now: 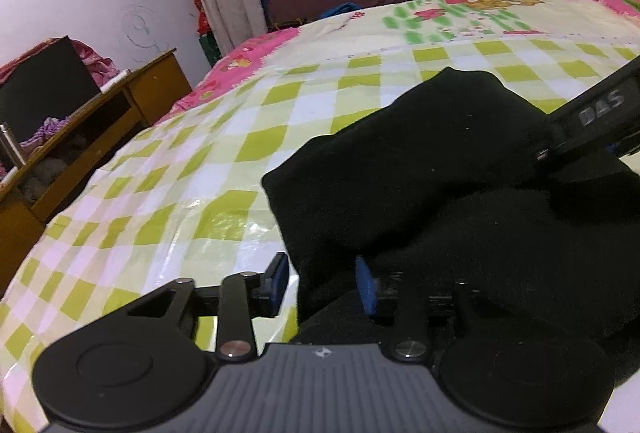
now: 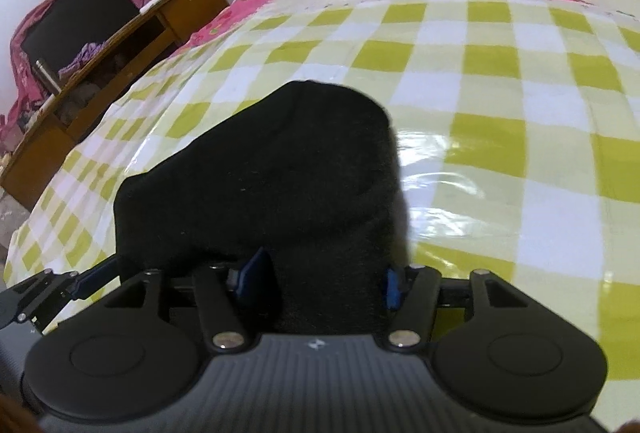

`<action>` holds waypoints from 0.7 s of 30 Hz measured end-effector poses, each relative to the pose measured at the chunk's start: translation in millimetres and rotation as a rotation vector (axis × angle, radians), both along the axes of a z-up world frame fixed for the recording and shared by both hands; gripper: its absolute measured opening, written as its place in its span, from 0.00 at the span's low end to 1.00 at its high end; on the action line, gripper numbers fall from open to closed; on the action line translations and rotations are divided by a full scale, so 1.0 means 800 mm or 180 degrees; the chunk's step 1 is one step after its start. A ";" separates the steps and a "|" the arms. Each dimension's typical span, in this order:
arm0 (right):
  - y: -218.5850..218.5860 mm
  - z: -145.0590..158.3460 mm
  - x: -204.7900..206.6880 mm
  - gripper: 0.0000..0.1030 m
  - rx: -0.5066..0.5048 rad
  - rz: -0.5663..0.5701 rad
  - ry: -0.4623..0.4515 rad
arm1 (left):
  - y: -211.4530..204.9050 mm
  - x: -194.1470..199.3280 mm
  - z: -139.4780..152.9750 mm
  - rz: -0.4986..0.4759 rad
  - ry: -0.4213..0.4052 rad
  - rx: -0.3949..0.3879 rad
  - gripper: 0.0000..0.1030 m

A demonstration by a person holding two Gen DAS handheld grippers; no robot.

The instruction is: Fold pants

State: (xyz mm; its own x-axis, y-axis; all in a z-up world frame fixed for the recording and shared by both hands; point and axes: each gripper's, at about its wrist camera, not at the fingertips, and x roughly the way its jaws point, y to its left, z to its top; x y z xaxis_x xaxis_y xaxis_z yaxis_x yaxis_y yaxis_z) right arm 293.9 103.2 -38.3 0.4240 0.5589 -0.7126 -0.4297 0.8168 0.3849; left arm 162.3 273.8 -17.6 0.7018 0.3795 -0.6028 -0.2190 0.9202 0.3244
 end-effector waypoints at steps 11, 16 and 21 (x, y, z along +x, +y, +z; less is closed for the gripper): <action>-0.048 0.041 -0.076 0.57 -0.0097 0.0046 -0.0303 | -0.022 -0.038 0.036 0.0192 0.0033 0.0056 0.64; -0.065 0.057 -0.116 0.57 -0.0048 0.0082 -0.0369 | -0.049 -0.072 0.052 0.0143 -0.0040 -0.0024 0.70; -0.090 0.071 -0.155 0.57 0.0027 0.0027 -0.0420 | -0.078 -0.107 0.060 0.0106 -0.0093 -0.0185 0.72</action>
